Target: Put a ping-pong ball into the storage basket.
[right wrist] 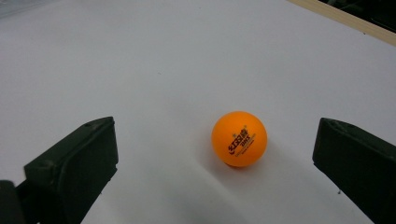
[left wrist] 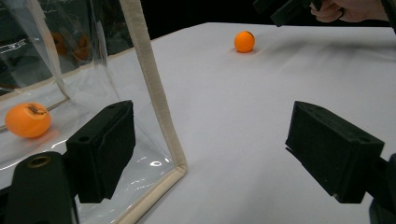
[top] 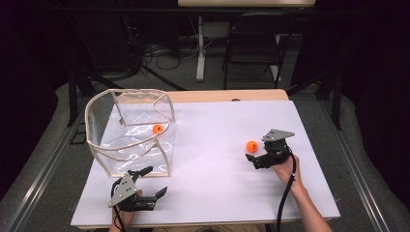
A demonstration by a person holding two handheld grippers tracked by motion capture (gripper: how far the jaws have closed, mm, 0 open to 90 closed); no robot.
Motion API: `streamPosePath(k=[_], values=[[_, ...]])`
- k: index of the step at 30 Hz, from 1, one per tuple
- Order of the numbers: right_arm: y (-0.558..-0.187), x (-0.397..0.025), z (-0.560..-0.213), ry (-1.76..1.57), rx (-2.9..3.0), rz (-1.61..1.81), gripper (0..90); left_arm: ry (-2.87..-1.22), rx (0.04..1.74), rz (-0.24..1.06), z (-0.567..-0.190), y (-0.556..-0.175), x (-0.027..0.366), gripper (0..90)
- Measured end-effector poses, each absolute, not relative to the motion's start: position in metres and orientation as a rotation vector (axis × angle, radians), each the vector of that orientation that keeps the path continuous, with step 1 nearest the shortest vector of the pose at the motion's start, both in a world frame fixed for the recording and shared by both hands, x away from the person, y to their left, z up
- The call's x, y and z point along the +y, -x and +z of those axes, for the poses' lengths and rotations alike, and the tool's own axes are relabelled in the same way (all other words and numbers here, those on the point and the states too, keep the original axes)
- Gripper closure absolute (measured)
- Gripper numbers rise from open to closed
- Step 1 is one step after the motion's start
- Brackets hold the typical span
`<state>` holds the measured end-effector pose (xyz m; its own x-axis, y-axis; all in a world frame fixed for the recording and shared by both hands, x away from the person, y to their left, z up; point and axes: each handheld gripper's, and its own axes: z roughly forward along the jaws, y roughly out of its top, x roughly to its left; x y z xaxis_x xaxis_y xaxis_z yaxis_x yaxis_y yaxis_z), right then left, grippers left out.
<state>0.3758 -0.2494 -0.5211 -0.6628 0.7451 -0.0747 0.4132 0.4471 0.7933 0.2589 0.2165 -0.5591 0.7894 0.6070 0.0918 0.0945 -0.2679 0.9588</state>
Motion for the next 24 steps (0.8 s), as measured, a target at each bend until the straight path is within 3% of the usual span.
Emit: streamPosePath(k=[24], values=[[-0.399, -0.242, -0.526, -1.004, 2.303, 1.076, 0.0, -1.795, 0.533, 0.54, -0.558, -0.259, 0.216, 15.7]])
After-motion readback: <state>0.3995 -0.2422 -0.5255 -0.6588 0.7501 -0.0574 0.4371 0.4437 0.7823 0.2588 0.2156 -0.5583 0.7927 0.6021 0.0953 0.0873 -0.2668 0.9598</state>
